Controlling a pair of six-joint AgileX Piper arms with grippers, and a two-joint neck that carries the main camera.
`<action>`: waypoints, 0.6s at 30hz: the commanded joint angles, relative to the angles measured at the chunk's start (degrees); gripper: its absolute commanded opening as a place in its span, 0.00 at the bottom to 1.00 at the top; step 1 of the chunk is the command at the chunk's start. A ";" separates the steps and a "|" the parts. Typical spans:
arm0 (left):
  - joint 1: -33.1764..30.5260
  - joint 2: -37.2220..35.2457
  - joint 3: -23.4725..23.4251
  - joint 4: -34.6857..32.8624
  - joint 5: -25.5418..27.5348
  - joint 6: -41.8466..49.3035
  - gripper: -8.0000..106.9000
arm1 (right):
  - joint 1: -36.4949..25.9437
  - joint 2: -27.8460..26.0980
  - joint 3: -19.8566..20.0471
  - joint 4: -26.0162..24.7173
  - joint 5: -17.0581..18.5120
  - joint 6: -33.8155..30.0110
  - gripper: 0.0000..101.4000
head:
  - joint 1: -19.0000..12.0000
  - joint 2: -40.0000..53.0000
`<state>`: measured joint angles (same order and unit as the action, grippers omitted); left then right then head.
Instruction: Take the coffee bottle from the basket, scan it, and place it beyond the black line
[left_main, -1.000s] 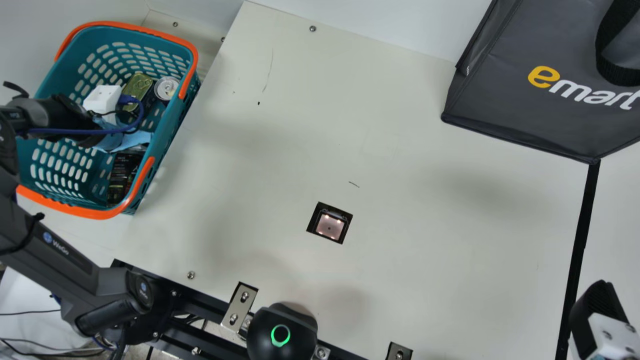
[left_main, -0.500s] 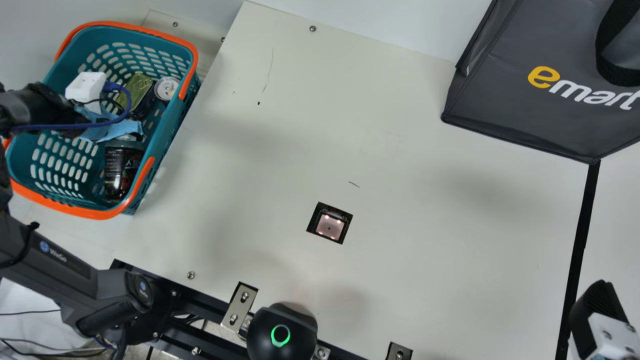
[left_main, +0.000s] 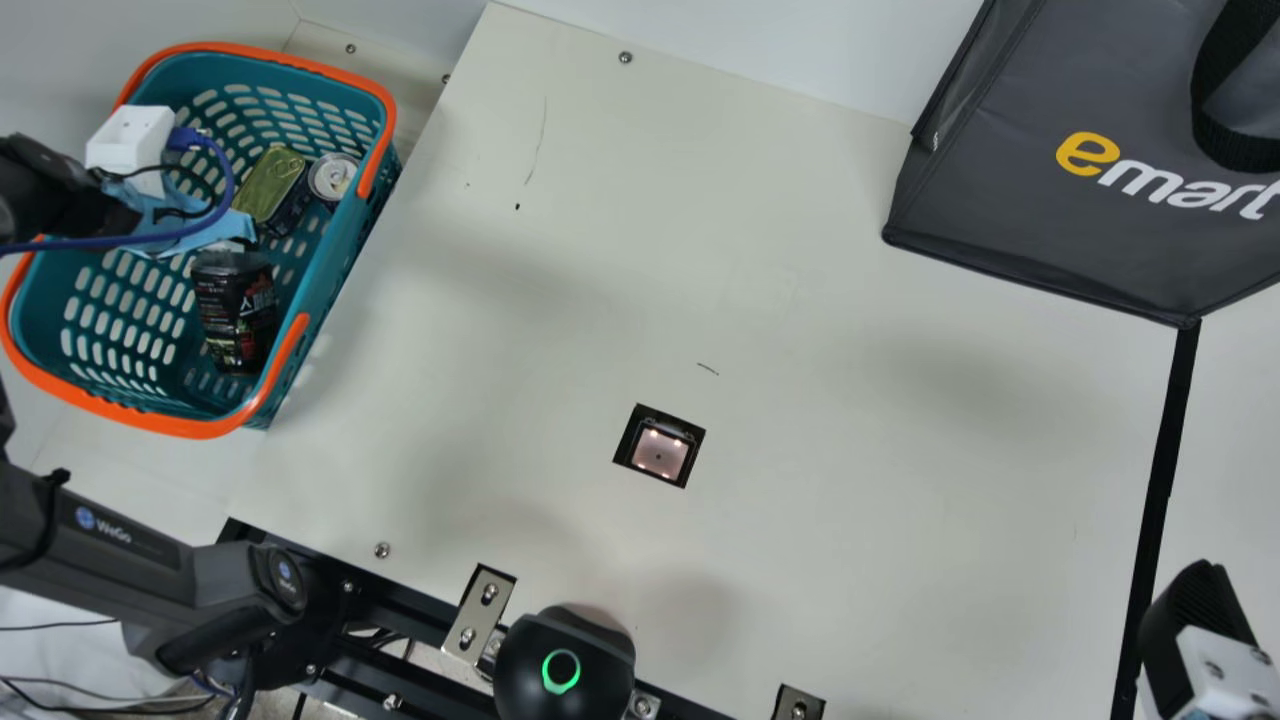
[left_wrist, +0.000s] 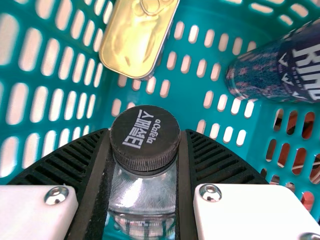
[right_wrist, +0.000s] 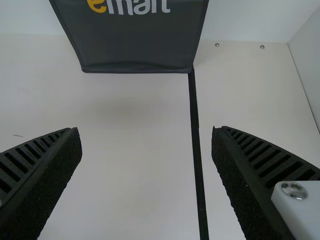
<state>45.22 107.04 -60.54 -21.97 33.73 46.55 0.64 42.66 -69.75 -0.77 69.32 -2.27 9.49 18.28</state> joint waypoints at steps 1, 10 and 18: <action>0.29 -1.33 -0.03 -0.23 1.03 0.45 0.16 | 0.00 0.00 0.00 0.00 0.00 0.00 0.90 | -1.57 0.14; 2.34 -6.57 -0.15 -1.28 5.40 2.84 0.16 | 0.00 0.00 0.00 0.00 0.00 0.00 0.90 | -1.57 0.14; 4.35 -10.95 0.04 -2.61 9.02 6.01 0.16 | 0.00 0.00 0.00 0.00 -0.01 0.00 0.90 | -1.57 0.14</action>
<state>49.38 96.53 -60.48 -24.46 42.35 52.24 0.64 42.66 -69.75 -0.77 69.31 -2.27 9.49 18.28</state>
